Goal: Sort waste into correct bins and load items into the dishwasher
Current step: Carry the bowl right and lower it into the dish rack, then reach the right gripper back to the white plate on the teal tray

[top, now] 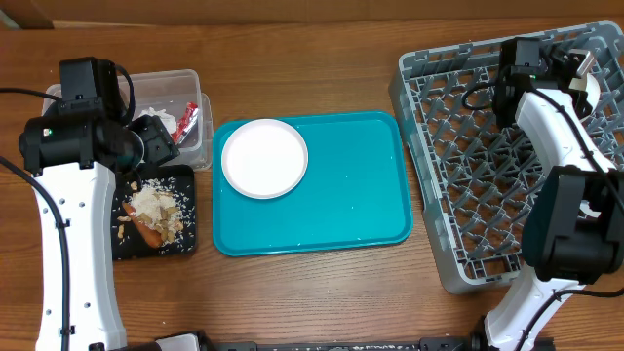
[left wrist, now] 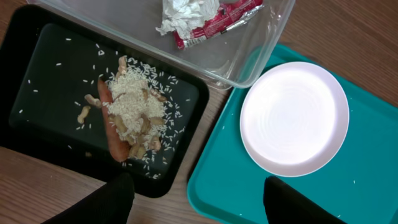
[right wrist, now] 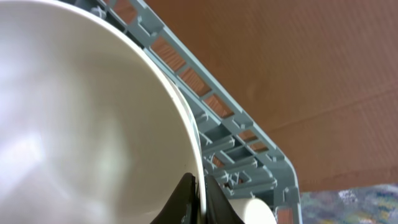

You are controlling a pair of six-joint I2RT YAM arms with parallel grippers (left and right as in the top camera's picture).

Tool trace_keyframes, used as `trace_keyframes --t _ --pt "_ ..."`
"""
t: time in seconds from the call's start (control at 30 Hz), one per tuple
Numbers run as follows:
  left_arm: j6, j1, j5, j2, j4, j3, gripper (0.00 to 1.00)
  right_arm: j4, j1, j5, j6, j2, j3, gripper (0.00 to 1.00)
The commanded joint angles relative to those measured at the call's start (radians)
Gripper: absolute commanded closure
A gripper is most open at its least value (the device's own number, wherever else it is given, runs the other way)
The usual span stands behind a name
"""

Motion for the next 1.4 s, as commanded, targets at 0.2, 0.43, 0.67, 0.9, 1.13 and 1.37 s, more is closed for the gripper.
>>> trace_keyframes --t 0.2,0.43,0.67,0.9,1.13,1.37 --pt "-0.007 0.002 0.012 -0.01 0.003 0.001 0.31 -0.016 0.058 -0.169 0.053 0.03 -0.029 0.95" --pt "-0.007 0.002 0.015 -0.01 0.004 0.001 0.31 -0.009 0.122 -0.109 0.053 0.03 -0.029 0.89" --pt "-0.007 0.002 0.014 -0.01 0.004 0.001 0.3 -0.043 0.159 -0.109 0.054 0.03 -0.029 0.59" --pt "-0.007 0.002 0.014 -0.01 0.004 0.001 0.3 -0.052 0.161 -0.216 0.079 -0.04 -0.027 0.27" --pt "-0.007 0.002 0.014 -0.01 0.004 0.001 0.28 -0.047 0.161 -0.62 -0.05 -0.243 0.017 0.2" --pt "-0.007 0.002 0.014 -0.01 0.004 0.001 0.22 -0.06 0.204 -1.225 -0.155 -0.372 0.024 0.19"
